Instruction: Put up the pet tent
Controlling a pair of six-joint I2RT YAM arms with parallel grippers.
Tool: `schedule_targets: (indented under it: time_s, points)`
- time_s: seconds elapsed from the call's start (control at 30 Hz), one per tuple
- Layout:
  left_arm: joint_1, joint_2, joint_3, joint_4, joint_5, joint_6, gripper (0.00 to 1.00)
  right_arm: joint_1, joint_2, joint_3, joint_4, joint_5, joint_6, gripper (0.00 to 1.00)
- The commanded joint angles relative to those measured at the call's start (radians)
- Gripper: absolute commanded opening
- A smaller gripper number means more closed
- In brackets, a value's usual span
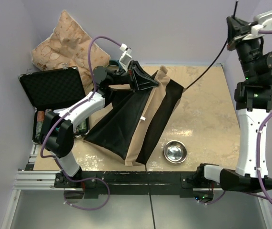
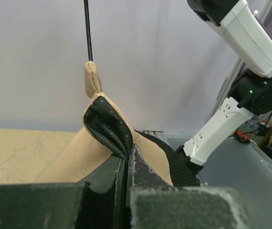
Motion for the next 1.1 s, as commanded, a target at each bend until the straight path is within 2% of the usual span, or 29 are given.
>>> schedule_targets:
  time_s: [0.0, 0.07, 0.13, 0.2, 0.3, 0.47, 0.5, 0.6, 0.7, 0.73, 0.8, 0.87, 1.07]
  points:
    - [0.017, -0.051, -0.008, 0.123, 0.026, -0.04, 0.0, 0.1, -0.033, -0.025, -0.199, -0.023, -0.362, 0.0]
    - [0.018, -0.064, -0.035, 0.108, 0.033, -0.027, 0.0, 0.106, -0.032, -0.015, -0.218, -0.021, -0.35, 0.0]
    - [0.017, -0.074, -0.046, 0.064, 0.042, 0.01, 0.05, 0.108, -0.03, -0.005, -0.232, -0.032, -0.347, 0.0]
    - [0.017, -0.09, -0.043, -0.007, 0.046, 0.064, 0.15, 0.109, -0.032, 0.002, -0.233, -0.041, -0.338, 0.0]
    - [0.017, -0.128, -0.028, -0.186, 0.043, 0.194, 0.36, 0.111, -0.021, 0.031, -0.261, -0.056, -0.319, 0.0]
    - [0.015, -0.172, 0.018, -0.435, 0.031, 0.34, 0.54, 0.118, -0.018, 0.047, -0.282, -0.065, -0.306, 0.0]
    - [0.012, -0.177, 0.03, -0.485, 0.016, 0.377, 0.62, 0.12, -0.016, 0.05, -0.281, -0.064, -0.296, 0.0]
    - [-0.029, -0.182, 0.102, -0.706, -0.059, 0.53, 0.79, 0.157, -0.016, 0.061, -0.29, -0.05, -0.279, 0.0]
    - [-0.109, -0.171, 0.196, -0.947, -0.235, 0.691, 0.88, 0.187, -0.015, 0.07, -0.301, -0.021, -0.256, 0.0]
    - [-0.129, -0.162, 0.216, -0.976, -0.257, 0.703, 0.92, 0.194, -0.019, 0.068, -0.299, -0.015, -0.253, 0.0]
    - [-0.172, -0.143, 0.244, -1.045, -0.329, 0.71, 0.95, 0.207, -0.027, 0.059, -0.293, 0.004, -0.249, 0.0]
    - [-0.193, -0.145, 0.218, -1.027, -0.335, 0.713, 1.0, 0.217, -0.032, 0.056, -0.295, 0.011, -0.244, 0.0]
    - [-0.256, -0.125, 0.198, -1.046, -0.388, 0.8, 0.98, 0.233, -0.033, 0.064, -0.302, 0.022, -0.238, 0.0]
